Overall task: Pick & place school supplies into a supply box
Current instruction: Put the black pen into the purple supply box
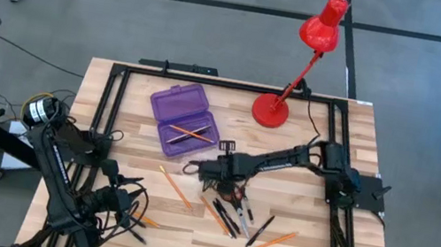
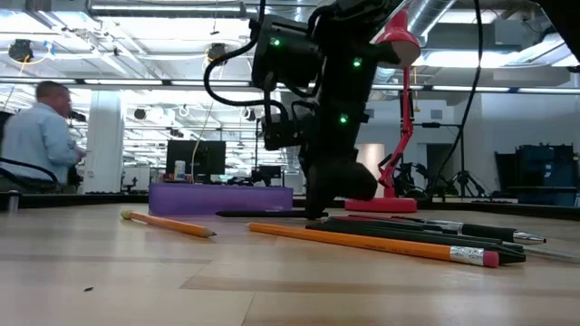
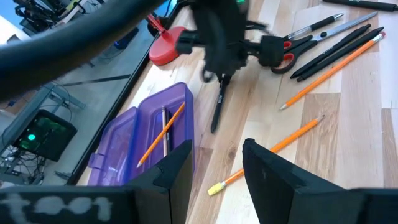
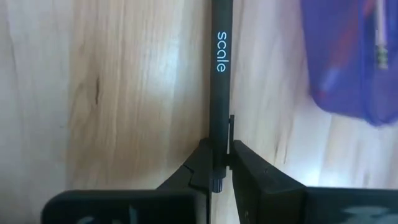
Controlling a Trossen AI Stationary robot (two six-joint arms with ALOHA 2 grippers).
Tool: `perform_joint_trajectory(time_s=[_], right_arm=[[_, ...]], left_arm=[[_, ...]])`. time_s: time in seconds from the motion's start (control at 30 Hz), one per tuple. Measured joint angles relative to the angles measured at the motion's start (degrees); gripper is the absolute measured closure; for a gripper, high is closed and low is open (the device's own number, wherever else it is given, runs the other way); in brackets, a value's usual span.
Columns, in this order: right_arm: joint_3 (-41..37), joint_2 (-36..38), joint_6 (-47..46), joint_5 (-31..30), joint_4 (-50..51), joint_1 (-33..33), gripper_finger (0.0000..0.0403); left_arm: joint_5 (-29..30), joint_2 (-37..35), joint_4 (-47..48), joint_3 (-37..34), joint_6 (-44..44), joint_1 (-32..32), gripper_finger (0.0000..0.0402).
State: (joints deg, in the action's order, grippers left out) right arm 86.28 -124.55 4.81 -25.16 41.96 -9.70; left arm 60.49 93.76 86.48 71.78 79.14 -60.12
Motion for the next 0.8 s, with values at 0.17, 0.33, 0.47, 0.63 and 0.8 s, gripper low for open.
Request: perform_joint_trajectory(time_s=[0.17,0.33,0.47,0.63,0.8], right_arm=[[-0.1,-0.1,-6.6,-10.6,0.1,-4.7,0.0382],[0.0,0.0,-10.1,-21.6,0.3,-8.0,0.0379],[0.0,0.0,-10.9,-30.4,0.9,-9.5,0.0381],[0.1,0.1,-6.6,-36.2,-0.8,-8.5,0.0375],[0.2,0.1,3.5,-36.3,-7.7,-4.9,0.0374]], left_arm=[[0.0,0.0,0.0,0.0,0.0,0.0,0.0272],[0.0,0.0,0.0,0.0,0.0,0.0,0.0272],[0.0,0.0,0.0,0.0,0.0,0.0,0.0272],[0.3,0.0,0.0,0.0,0.0,0.0,0.0272],[0.4,0.0,0.0,0.0,-0.1,0.0,0.0272]])
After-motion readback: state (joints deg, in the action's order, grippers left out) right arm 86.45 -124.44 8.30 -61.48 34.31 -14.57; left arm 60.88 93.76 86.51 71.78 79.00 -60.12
